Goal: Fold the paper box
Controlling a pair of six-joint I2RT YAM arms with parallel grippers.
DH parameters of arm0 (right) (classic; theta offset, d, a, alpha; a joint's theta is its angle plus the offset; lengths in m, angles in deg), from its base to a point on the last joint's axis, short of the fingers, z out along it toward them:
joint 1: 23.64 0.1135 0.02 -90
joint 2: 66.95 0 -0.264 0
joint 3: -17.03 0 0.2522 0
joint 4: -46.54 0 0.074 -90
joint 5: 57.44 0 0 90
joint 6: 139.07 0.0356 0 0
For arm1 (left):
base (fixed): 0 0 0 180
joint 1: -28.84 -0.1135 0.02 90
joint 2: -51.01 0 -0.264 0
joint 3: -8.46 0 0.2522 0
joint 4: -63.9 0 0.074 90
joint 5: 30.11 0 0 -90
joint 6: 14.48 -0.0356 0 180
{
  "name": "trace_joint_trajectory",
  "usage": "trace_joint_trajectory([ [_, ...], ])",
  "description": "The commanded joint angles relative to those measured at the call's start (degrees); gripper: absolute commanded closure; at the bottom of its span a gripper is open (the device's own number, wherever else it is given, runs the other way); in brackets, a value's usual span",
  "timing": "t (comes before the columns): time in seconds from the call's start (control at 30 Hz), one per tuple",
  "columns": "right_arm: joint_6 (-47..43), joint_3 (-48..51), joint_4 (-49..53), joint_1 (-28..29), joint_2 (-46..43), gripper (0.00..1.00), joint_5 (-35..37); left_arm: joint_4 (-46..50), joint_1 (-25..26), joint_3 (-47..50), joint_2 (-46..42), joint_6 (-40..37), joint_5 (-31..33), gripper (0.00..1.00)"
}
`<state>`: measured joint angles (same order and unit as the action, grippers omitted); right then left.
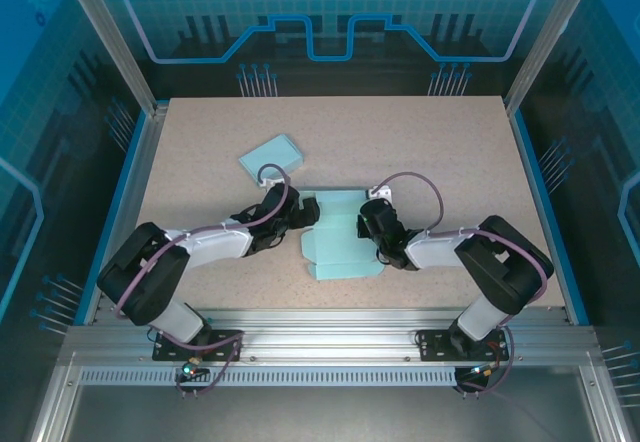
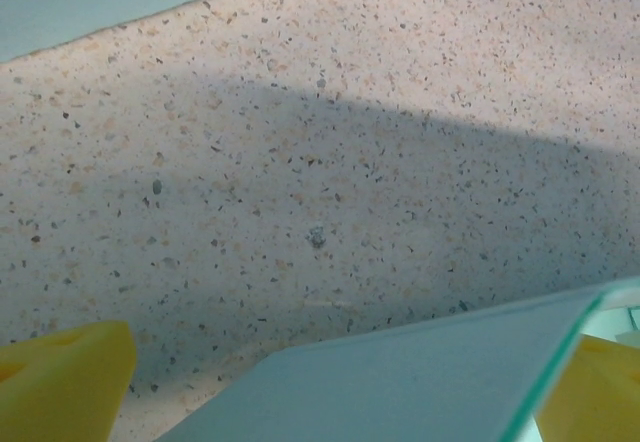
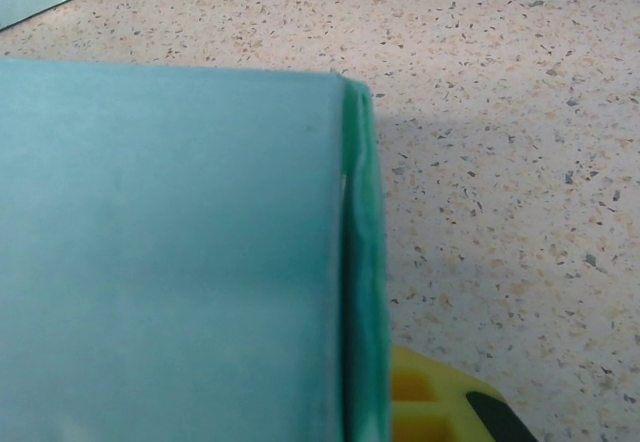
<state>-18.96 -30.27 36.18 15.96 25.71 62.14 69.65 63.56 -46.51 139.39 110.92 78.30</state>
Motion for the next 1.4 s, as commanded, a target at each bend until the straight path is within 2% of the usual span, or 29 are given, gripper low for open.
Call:
trace_joint_trajectory([
  [0.0,2.3,-1.9,2.3,0.7,1.0,1.00,0.5,-2.3,1.0,0.1,-4.3,-1.1,1.0,0.01],
  [0.3,4.4,-2.1,3.9,0.8,1.3,1.00,2.2,5.6,1.0,9.3,-18.5,6.7,3.3,0.01],
  [0.5,4.4,-1.9,3.6,1.0,1.2,1.00,2.1,-1.9,1.1,15.9,-22.6,11.6,-3.0,0.01],
  [0.73,4.3,-1.9,3.5,1.4,1.3,1.00,2.0,-11.7,3.8,15.2,-15.6,10.0,-7.8,0.01],
  [0.83,4.3,-1.9,3.6,1.5,1.2,1.00,2.2,-13.8,4.6,13.0,-10.8,9.0,-8.3,0.05],
  [1.1,4.1,-1.7,3.8,1.7,1.0,1.00,2.9,-19.9,4.6,10.0,-2.1,7.5,-7.6,0.06],
  [1.37,3.9,-1.6,3.8,1.8,0.9,1.00,3.2,-19.6,4.3,8.1,3.5,10.3,-4.6,0.02],
])
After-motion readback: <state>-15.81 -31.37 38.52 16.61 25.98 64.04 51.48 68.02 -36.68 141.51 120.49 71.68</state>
